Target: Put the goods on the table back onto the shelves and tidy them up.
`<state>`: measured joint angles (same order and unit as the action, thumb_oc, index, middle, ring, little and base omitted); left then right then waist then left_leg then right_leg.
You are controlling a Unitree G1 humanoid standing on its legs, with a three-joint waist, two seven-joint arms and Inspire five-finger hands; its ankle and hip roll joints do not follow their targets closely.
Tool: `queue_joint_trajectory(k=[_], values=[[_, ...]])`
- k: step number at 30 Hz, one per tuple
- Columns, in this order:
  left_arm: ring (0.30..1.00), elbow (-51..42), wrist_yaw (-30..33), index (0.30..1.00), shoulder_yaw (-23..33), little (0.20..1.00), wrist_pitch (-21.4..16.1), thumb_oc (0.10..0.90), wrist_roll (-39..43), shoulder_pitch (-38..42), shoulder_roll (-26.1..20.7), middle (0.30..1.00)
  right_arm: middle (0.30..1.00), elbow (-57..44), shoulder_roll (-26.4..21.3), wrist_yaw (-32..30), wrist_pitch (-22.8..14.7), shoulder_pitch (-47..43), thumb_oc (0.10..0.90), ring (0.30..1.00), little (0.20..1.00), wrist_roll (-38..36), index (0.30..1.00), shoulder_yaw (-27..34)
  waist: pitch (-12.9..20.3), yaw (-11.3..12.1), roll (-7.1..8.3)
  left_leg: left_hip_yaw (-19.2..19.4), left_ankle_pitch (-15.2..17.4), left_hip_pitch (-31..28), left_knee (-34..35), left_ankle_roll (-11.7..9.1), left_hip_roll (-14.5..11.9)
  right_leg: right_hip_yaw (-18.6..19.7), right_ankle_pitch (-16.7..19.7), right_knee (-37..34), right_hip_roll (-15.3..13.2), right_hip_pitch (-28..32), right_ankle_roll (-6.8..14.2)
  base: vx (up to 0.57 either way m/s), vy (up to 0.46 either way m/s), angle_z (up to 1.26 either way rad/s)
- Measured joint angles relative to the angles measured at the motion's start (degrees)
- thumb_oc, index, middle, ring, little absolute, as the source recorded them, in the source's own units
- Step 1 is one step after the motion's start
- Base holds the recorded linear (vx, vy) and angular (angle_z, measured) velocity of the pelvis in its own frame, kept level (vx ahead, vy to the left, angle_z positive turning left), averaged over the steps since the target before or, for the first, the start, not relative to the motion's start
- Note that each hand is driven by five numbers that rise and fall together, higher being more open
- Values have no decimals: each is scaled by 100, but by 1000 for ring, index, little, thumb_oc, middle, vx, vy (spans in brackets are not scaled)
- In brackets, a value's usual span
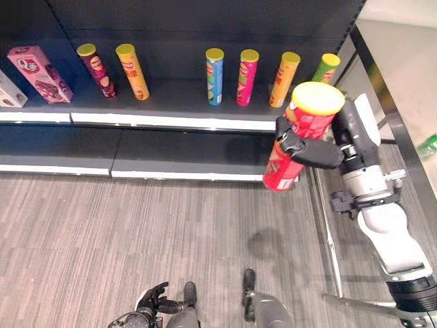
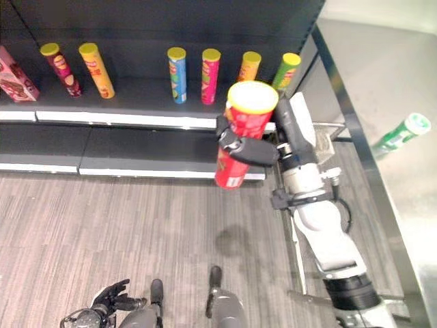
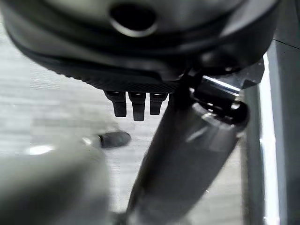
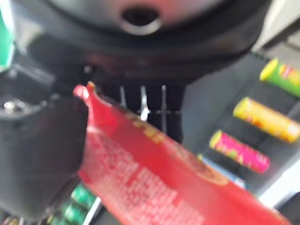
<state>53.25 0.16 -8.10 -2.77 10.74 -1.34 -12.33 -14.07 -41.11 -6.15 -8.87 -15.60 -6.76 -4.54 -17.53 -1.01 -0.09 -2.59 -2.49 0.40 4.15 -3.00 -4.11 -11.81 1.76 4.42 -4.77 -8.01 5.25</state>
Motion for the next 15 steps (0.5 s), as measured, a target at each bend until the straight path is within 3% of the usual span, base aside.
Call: queue_joint_trajectory(k=[1, 2, 3, 4, 5, 6, 8, 9, 10, 12, 14, 15], values=[[900, 33, -1, 900, 65, 900, 67, 800, 50, -79, 81, 900, 300, 10, 35, 62, 1, -55, 400, 300, 300, 7, 300, -63, -1, 120, -99, 76, 74, -89, -228, -114, -64, -141, 15, -110, 101, 248, -53, 235, -76, 29], [900, 32, 5, 900, 153, 900, 82, 800, 48, -120, 71, 900, 300, 14, 17, 75, 0, -57, 400, 300, 300, 11, 300, -134, -4, 157, -98, 53, 113, -85, -446, -252, -67, -218, -12, -162, 126, 357, -96, 165, -49, 31], [900, -47, 5, 900, 217, 900, 71, 800, 64, -101, 3, 900, 300, 40, 35, 84, 5, -76, 400, 300, 300, 46, 300, -165, -74, 162, 47, 54, 338, 301, -1341, -526, 14, -195, -68, -195, 28, 425, -303, 37, 6, 26], [900, -85, 28, 900, 253, 900, 47, 800, 97, -71, -90, 900, 300, 41, 11, 146, 6, -78, 400, 300, 300, 88, 300, -189, -133, 315, 151, 126, 326, 593, -2056, -575, 130, -259, 53, -293, -29, 607, -414, 53, 5, 18], [900, -69, 47, 900, 273, 900, 32, 800, 116, -71, -108, 900, 300, 44, -12, 158, 6, -107, 400, 300, 300, 129, 300, -211, -133, 372, 148, 164, 324, 748, -2439, -584, 136, -267, 27, -296, -48, 652, -390, 158, 36, 26], [900, -167, 65, 900, 386, 900, -5, 800, 276, -81, -79, 900, 300, 28, -27, 189, 2, -135, 400, 300, 300, 172, 300, -201, -122, 388, 74, 231, 302, 1077, -3269, -645, 128, -397, 60, -448, -81, 914, -492, 231, 77, 31], [900, -190, 62, 900, 424, 900, -23, 800, 322, -83, -36, 900, 300, 31, -59, 180, 7, -195, 400, 300, 300, 175, 300, -154, -140, 419, 9, 329, 262, 1479, -3893, -808, 18, -411, 41, -689, -95, 1176, -499, 345, 163, 25], [900, -250, 67, 900, 439, 900, -68, 800, 405, -96, -28, 900, 300, 26, -41, 171, 7, -199, 400, 300, 300, 178, 300, -153, -135, 447, 10, 525, 403, 1519, -3733, -562, -104, -420, 54, -813, -88, 1257, -489, 347, 237, 1], [900, -237, 65, 900, 423, 900, -68, 800, 388, -95, -49, 900, 300, 29, -36, 171, 7, -200, 400, 300, 300, 180, 300, -177, -140, 451, 20, 591, 468, 1428, -3059, -439, -234, -389, 45, -909, -65, 1333, -446, 337, 311, -11], [900, -117, 59, 900, 375, 900, -54, 800, 377, -55, -53, 900, 300, 40, 25, 162, 6, -200, 400, 300, 300, 183, 300, -190, -116, 443, -23, 491, 380, 1247, -1294, -514, -577, -315, 17, -964, -10, 1351, -348, 348, 335, -16], [900, -20, 70, 900, 392, 900, -60, 800, 377, -15, -60, 900, 300, 230, 164, 63, 9, -204, 400, 300, 300, 204, 300, -238, -95, 435, -67, 239, 176, 1256, 171, -798, -973, -158, -47, -964, 45, 1359, -192, 364, 358, -35], [900, 18, 65, 900, 428, 900, -74, 800, 387, 5, -63, 900, 300, 339, 168, 71, 69, -198, 400, 300, 300, 244, 300, -245, -112, 469, -93, 134, 59, 1308, 164, -810, -1112, -77, -86, -967, 45, 1439, -101, 329, 403, -56]])
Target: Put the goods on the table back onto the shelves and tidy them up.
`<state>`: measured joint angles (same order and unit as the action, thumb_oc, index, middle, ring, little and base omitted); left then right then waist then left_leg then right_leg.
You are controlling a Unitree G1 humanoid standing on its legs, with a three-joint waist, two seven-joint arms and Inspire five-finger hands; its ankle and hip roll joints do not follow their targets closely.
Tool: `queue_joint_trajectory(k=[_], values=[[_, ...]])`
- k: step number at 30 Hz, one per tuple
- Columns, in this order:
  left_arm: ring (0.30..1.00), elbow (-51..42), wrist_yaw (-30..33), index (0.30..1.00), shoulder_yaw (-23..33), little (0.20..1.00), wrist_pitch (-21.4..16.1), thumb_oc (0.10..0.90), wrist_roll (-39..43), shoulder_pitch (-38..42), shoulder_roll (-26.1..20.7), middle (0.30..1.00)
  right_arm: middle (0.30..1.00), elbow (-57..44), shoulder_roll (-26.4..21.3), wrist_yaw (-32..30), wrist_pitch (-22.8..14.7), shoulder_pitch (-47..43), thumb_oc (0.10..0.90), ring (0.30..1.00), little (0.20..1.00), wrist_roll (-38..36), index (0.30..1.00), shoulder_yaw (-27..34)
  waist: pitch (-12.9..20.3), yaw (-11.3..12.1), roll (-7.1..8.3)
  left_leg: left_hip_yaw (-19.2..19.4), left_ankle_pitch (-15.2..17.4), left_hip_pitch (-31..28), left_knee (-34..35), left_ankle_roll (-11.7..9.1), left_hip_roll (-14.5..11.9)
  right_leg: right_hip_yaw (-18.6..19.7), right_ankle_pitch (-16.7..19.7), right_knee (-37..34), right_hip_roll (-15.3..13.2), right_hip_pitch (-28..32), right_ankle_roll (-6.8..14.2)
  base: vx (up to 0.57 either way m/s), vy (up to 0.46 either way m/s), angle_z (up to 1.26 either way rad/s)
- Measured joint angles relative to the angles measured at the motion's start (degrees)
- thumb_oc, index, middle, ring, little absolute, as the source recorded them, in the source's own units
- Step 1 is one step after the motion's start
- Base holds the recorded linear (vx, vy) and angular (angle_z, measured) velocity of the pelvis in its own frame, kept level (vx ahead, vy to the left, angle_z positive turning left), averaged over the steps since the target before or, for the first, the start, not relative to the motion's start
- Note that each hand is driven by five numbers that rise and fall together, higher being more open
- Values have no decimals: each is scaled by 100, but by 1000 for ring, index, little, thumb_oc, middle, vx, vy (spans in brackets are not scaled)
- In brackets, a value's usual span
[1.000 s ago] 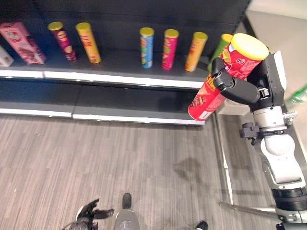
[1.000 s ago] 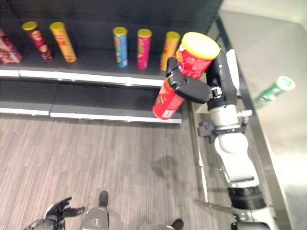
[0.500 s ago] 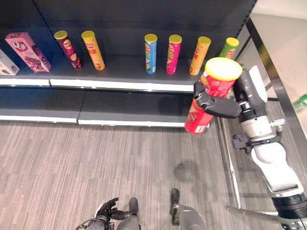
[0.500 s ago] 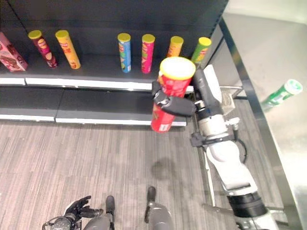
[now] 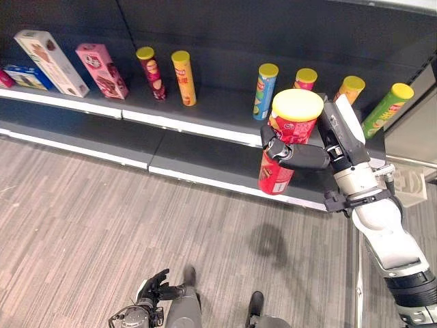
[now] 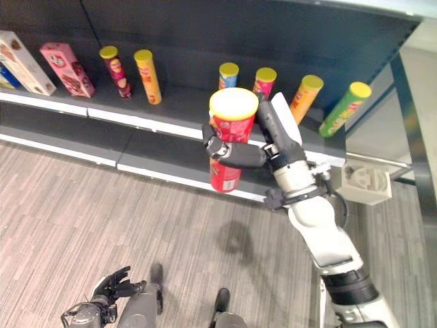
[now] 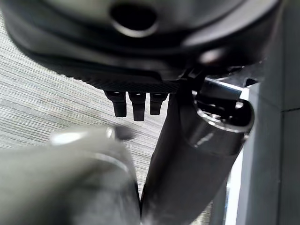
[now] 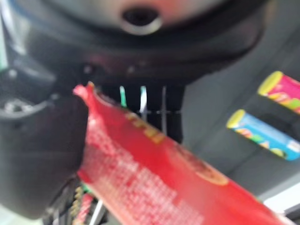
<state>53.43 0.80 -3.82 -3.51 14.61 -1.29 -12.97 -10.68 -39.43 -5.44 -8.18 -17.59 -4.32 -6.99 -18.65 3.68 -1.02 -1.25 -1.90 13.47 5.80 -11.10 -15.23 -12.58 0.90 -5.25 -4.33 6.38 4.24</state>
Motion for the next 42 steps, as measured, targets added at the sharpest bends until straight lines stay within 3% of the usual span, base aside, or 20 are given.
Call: queue_joint_trajectory(k=[1, 2, 3, 5, 7, 8, 10, 12, 16, 20, 21, 27, 33, 35, 37, 38, 39, 40, 41, 42], values=[[900, 42, -6, 900, -4, 900, -10, 800, -4, 18, 6, 900, 300, 107, 0, 7, 84, 6, 400, 300, 300, 40, 300, -33, 0, 31, -17, -28, -92, -71, -6, 0, 8, 67, -34, 0, -77, 130, 88, 461, 691, -71], [900, 124, -12, 900, -70, 900, 15, 800, -153, 8, 89, 900, 300, 39, -17, 3, 166, 105, 400, 300, 300, 143, 300, 20, 88, -68, -131, 50, -425, -352, -39, 216, 324, 119, -180, 0, -400, 420, 332, 350, 568, -64], [900, 199, -3, 900, -65, 900, 17, 800, -227, 60, 32, 900, 300, -95, 139, -29, 180, 161, 400, 300, 300, 172, 300, 65, 122, -158, 62, 188, -889, -371, -192, 356, 758, 192, -204, 48, -800, 455, 374, 306, 584, -65], [900, 309, 4, 900, -60, 900, 107, 800, -387, 179, -48, 900, 300, -503, 492, -33, 192, 171, 400, 300, 300, 237, 300, 41, 131, -235, 115, 386, -992, -436, -265, 838, 1257, 131, -35, 671, -1376, 93, 288, 106, 342, -38], [900, 267, 10, 900, -62, 900, 90, 800, -405, 168, -220, 900, 300, -716, 676, -38, 192, 58, 400, 300, 300, 304, 300, -80, 146, -150, 83, 652, -853, -590, -199, 1161, 1539, 125, 427, 1175, -1757, -275, 338, 100, 321, -48], [900, 269, 72, 900, -34, 900, 84, 800, -392, 183, -339, 900, 300, -733, 686, -53, 180, -88, 400, 300, 300, 313, 300, -214, 139, -42, 47, 803, -761, -733, -110, 1315, 1599, 126, 307, 1598, -1891, -606, 432, 92, 246, -58], [900, 288, 245, 900, -24, 900, 96, 800, -392, 238, -564, 900, 300, -727, 419, -48, 174, -77, 400, 300, 300, 384, 300, -263, 115, 4, -80, 684, -669, -966, -69, 1441, 1670, 268, -199, 2208, -1421, -955, 538, 179, 184, 15], [900, 224, 247, 900, -53, 900, 96, 800, -377, 70, -599, 900, 300, -720, 412, -42, 172, -156, 400, 300, 300, 401, 300, -273, 123, -1, -144, 634, -488, -1133, -66, 1460, 1731, 416, -289, 1699, -898, -1258, 619, 195, 60, 25], [900, 274, 209, 900, -71, 900, 143, 800, -357, -142, -411, 900, 300, -706, 405, -2, 121, -335, 400, 300, 300, 402, 300, -403, 134, -164, -93, 598, -312, -1151, -63, 1479, 1876, 203, 338, 481, -523, -1783, 549, 105, -62, 11], [900, -9, 207, 900, -233, 900, 128, 800, -358, -402, -347, 900, 300, -430, 411, -11, 134, -187, 400, 300, 300, 420, 300, -400, 260, -168, 184, 383, -171, -1351, -61, 1407, 2084, 222, 798, -4, -534, -1438, 288, 122, -145, 33], [900, 5, 223, 900, -209, 900, 131, 800, -357, -432, -284, 900, 300, -288, 408, -11, 137, -189, 400, 300, 300, 454, 300, -424, 291, -90, 241, 348, -110, -1428, -62, 1313, 2051, 178, 1159, -50, -514, -1354, 190, 177, -214, 17], [900, -126, 232, 900, -199, 900, 135, 800, -352, -535, -135, 900, 300, -63, 502, -324, 155, -113, 400, 300, 300, 908, 300, -499, 278, -128, 117, 278, -26, -1381, -329, 1017, 1625, 21, 949, -12, -100, -1190, -231, 54, -151, 10], [900, -580, 349, 900, -406, 900, -31, 800, -91, -158, 4, 900, 300, 423, 673, -905, 194, -407, 400, 300, 300, 1339, 300, -516, -285, 43, -178, -74, 222, 97, -2513, 570, 1668, -318, 754, -38, -236, -1222, -453, -32, 9, 40], [900, -587, 397, 900, -439, 900, -42, 800, -61, -38, 24, 900, 300, 550, 697, -1112, 261, -522, 400, 300, 300, 1551, 300, -593, -387, 43, -353, -106, 194, 174, -1737, 564, 1347, -337, 756, -8, -181, -1321, -446, 123, 158, 25], [900, -553, 436, 900, -433, 900, -49, 800, -45, -44, 15, 900, 300, 730, 743, -1244, 298, -655, 400, 300, 300, 1708, 300, -727, -423, 49, -393, -140, 94, 4, -829, 438, 1142, -193, 790, -8, -145, -1413, -388, 98, 218, -22], [900, -429, 457, 900, -503, 900, -27, 800, -70, -73, 37, 900, 300, 783, 717, -1350, 355, -688, 400, 300, 300, 1908, 300, -771, -478, 46, -568, -88, 1, -375, -31, 327, 991, -43, 795, -17, -97, -1455, -378, 64, 280, -61], [900, -426, 462, 900, -499, 900, -2, 800, -127, -109, 71, 900, 300, 764, 671, -1412, 370, -691, 400, 300, 300, 1938, 300, -764, -469, 40, -681, -67, 13, -468, -79, 350, 1012, -30, 825, -9, -68, -1499, -337, 47, 274, -65], [900, -414, 461, 900, -493, 900, -3, 800, -129, -125, 86, 900, 300, 745, 643, -1446, 375, -695, 400, 300, 300, 1991, 300, -752, -474, 33, -732, -95, -66, -511, -51, 475, 1039, -2, 879, -8, -76, -1526, -297, -14, 221, -79], [900, -403, 472, 900, -491, 900, 3, 800, -131, -117, 85, 900, 300, 741, 648, -1627, 410, -711, 400, 300, 300, 2241, 300, -605, -521, 87, -770, 222, -578, -435, -62, 776, 1229, 215, 935, -9, -318, -1687, -105, -42, 195, -63], [900, -417, 496, 900, -490, 900, -1, 800, -135, -116, 59, 900, 300, 744, 658, -1707, 438, -715, 400, 300, 300, 2313, 300, -574, -523, 78, -775, 293, -610, -418, -63, 856, 1368, 216, 933, -8, -480, -1718, -4, -76, 194, -52]])
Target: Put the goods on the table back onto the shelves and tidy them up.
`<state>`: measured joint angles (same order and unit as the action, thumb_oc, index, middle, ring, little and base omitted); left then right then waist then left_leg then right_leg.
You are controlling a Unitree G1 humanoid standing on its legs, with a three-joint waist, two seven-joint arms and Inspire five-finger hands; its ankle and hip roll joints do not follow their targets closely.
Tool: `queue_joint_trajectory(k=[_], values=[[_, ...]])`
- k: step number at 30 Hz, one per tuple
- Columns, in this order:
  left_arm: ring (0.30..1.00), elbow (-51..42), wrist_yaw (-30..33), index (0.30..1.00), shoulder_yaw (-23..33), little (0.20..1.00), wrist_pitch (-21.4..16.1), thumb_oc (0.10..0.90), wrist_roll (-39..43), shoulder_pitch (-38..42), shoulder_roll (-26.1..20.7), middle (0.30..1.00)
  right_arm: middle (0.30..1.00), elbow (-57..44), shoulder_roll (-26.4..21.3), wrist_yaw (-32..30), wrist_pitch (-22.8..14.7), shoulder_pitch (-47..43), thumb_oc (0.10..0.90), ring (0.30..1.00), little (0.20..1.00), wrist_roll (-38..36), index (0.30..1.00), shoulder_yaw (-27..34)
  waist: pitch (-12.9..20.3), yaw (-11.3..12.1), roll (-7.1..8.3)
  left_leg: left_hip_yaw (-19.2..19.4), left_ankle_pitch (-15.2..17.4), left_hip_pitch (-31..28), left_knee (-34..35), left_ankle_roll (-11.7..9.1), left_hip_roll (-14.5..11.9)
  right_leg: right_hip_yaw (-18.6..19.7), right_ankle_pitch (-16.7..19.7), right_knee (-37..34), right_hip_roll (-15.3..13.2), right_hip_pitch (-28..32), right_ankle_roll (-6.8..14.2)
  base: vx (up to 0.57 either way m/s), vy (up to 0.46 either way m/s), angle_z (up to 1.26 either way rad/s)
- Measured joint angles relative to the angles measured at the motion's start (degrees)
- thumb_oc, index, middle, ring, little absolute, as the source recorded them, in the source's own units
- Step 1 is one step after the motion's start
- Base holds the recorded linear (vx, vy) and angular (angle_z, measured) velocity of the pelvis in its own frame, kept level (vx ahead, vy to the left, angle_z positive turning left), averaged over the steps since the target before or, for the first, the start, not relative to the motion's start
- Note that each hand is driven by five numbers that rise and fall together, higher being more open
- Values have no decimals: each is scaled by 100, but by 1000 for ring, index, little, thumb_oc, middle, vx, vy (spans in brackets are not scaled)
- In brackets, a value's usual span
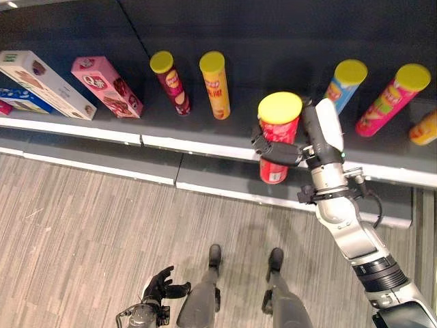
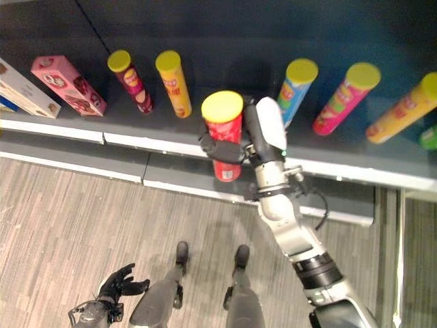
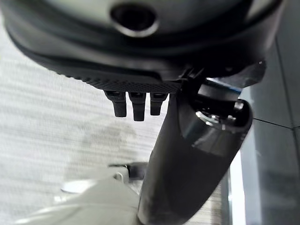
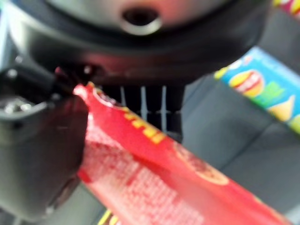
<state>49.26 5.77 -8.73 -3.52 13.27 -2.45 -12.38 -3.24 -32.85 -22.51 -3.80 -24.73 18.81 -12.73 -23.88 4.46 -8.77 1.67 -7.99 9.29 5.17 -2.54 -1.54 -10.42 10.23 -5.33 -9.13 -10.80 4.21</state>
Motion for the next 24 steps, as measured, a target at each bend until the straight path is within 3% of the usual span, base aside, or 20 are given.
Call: queue_joint_trajectory(k=[2, 6, 11, 17, 21, 24], values=[[900, -135, 124, 900, -4, 900, -58, 800, -35, 4, -169, 900, 300, 32, 31, -205, 60, -205, 400, 300, 300, 193, 300, 4, 0, 137, 0, 143, -27, 97, -6, 163, 294, 74, 159, 0, -317, -138, 236, -72, 110, -2], [900, -332, 222, 900, -71, 900, -134, 800, 8, 65, -288, 900, 300, 497, 6, -439, 118, -1116, 400, 300, 300, 367, 300, -38, -34, 444, -47, 170, -34, 305, -7, 183, 314, 111, 169, 0, -323, -325, 242, -58, 38, 3], [900, -555, 241, 900, -305, 900, -255, 800, 26, 93, -278, 900, 300, 1209, -73, -1057, 288, -1993, 400, 300, 300, 489, 300, 228, -217, 473, -74, 74, -34, 456, -6, 182, 281, 30, 138, 0, -299, -409, 282, -31, -3, 10], [900, -603, 243, 900, -416, 900, -309, 800, 79, 94, -278, 900, 300, 1767, -267, -1644, 500, -2102, 400, 300, 300, 474, 300, 702, -257, 477, -81, -51, -76, 729, -4, 122, 276, -43, 124, -2, -294, -627, 290, -5, -9, 8], [900, -789, 245, 900, -455, 900, -376, 800, 241, 110, -271, 900, 300, 1779, -276, -2111, 587, -2161, 400, 300, 300, 433, 300, 1016, -426, 505, -356, -162, -132, 989, -5, 99, 253, -195, 134, 1, -266, -815, 278, -10, -7, 12], [900, -934, 262, 900, -462, 900, -396, 800, 246, 117, -271, 900, 300, 1858, -272, -2249, 621, -2210, 400, 300, 300, 300, 300, 1046, -425, 611, -358, -206, -138, 1157, -6, 99, 248, -216, 132, 0, -260, -969, 277, -4, -4, 7]])
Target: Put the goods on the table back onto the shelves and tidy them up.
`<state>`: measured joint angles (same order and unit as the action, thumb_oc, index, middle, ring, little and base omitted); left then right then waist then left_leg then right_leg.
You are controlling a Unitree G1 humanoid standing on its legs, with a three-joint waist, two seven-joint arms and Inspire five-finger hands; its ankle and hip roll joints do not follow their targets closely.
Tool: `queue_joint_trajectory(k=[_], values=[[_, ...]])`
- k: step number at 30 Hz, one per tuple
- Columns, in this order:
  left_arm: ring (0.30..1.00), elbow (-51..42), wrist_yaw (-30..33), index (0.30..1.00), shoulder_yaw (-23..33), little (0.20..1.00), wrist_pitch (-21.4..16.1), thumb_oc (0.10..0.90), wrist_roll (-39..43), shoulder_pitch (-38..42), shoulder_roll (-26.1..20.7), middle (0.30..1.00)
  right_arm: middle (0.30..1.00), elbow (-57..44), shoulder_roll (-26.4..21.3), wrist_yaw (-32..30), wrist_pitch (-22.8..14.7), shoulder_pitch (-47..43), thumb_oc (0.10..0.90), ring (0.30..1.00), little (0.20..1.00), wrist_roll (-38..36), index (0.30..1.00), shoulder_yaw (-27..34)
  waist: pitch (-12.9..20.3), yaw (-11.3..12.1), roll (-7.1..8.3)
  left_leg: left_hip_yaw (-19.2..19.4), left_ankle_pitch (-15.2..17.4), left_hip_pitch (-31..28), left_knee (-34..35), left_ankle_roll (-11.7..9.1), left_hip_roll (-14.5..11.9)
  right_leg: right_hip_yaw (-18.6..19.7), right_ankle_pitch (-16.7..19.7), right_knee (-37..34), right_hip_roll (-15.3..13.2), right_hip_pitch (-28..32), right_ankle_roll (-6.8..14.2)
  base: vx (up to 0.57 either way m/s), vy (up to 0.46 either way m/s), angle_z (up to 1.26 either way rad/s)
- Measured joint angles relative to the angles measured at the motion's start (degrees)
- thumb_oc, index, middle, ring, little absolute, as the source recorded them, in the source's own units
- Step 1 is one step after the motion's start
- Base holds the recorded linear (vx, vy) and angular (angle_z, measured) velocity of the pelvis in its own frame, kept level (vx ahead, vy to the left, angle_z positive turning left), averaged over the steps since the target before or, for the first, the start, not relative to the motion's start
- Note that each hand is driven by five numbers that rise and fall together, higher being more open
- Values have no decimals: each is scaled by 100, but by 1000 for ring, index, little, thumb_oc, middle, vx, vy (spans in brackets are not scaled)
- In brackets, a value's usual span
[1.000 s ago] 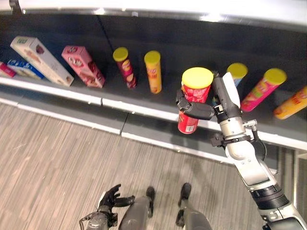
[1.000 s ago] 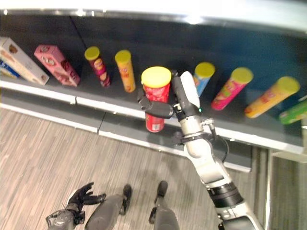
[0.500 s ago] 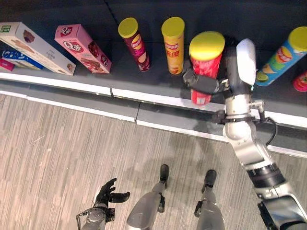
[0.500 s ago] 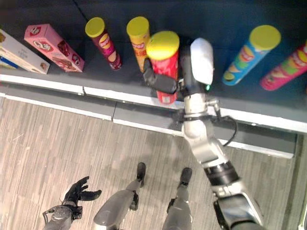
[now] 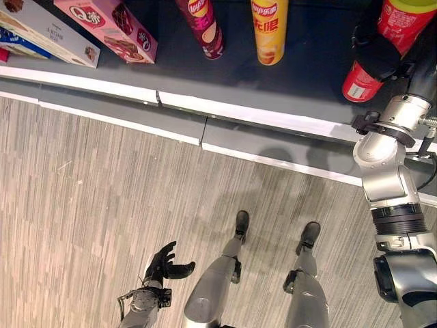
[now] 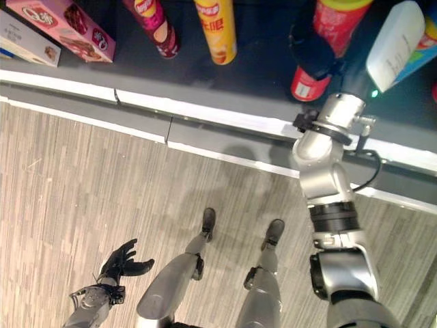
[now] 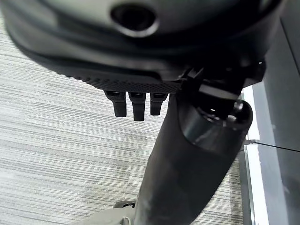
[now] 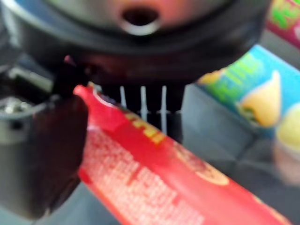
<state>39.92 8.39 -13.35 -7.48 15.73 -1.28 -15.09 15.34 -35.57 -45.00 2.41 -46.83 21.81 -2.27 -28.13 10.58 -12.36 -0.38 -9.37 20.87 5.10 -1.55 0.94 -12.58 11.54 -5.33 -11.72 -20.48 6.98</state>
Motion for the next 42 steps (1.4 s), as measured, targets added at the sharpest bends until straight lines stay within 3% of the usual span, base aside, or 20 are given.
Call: queue_joint_trajectory(k=[4, 33, 34, 36, 37, 42], values=[[900, -48, 16, 900, -6, 900, -58, 800, 3, 90, -2, 900, 300, 0, -1, -147, 2, -100, 400, 300, 300, -13, 300, 28, 0, 134, 0, -34, -2, 69, 0, 0, 12, -43, -8, 0, -17, -47, 10, 6, -3, 5], [900, -240, 114, 900, -22, 900, -142, 800, 4, 90, -3, 900, 300, 442, -209, -669, 74, -596, 400, 300, 300, -240, 300, 51, 17, 278, -25, -210, -20, 311, -1, -20, 102, -165, -61, 0, -106, -211, 74, 2, 1, 2], [900, -239, 115, 900, -22, 900, -142, 800, 4, 90, -3, 900, 366, 442, -220, -669, 74, -596, 444, 366, 366, -240, 366, 51, 17, 278, -25, -211, -20, 311, -1, -20, 102, -168, -61, 0, -105, -210, 74, 0, 0, 0], [900, -243, 115, 900, -22, 900, -142, 800, 3, 92, -3, 900, 775, 442, -220, -668, 75, -599, 717, 775, 775, -240, 775, 48, 18, 276, -26, -211, -20, 311, -2, -20, 102, -168, -61, 0, -105, -211, 74, 0, 0, 0], [900, -243, 115, 900, -22, 900, -142, 800, 3, 92, -3, 900, 900, 442, -220, -668, 75, -599, 800, 900, 900, -240, 900, 47, 20, 275, -29, -211, -20, 311, -2, -20, 102, -167, -61, 0, -105, -210, 74, 0, 0, 0], [900, -293, 115, 900, -23, 900, -142, 800, 3, 93, -4, 900, 900, 442, -219, -668, 75, -598, 800, 900, 900, -249, 900, 47, 28, 273, -41, -212, -39, 311, -2, -20, 102, -166, -60, 1, -105, -209, 73, -13, 1, 0]])
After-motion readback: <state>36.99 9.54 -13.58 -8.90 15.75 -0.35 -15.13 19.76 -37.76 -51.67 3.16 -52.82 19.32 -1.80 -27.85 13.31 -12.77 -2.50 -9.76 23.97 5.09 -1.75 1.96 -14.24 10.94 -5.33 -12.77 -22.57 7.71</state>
